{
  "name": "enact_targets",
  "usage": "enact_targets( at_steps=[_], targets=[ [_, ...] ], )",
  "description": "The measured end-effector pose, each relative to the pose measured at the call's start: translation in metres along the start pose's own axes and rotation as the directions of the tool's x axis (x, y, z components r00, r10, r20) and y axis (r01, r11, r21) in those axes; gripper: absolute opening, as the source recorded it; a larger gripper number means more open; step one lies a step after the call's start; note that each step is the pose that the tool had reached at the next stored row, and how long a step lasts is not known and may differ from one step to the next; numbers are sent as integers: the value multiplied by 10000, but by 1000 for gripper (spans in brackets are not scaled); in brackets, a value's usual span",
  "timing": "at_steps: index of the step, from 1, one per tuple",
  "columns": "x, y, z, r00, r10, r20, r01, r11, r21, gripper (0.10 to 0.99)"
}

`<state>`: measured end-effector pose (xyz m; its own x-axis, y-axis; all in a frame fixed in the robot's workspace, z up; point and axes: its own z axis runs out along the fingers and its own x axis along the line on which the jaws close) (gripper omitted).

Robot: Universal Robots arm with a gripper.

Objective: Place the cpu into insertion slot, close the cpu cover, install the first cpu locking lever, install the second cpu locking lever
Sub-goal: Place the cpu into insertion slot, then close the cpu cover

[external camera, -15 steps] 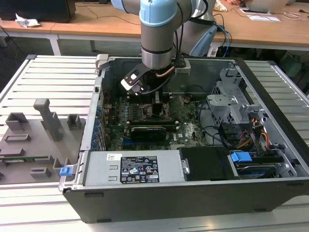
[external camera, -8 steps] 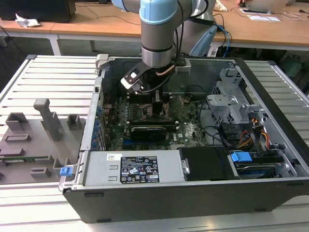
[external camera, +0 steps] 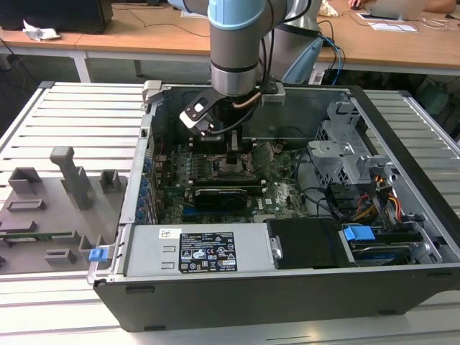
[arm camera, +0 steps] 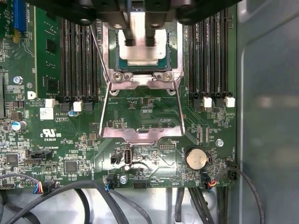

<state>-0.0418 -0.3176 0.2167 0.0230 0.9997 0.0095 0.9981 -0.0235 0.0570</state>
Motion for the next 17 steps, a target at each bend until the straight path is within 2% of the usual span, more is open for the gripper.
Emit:
enact_targets(
  at_steps=[2,12,17],
  targets=[
    [0,1,-13,10000,1,0,-1,10000,0,106],
    [0,3,-54,10000,1,1,-1,10000,1,106],
    [1,5,-104,10000,1,1,-1,10000,1,106]
  ],
)
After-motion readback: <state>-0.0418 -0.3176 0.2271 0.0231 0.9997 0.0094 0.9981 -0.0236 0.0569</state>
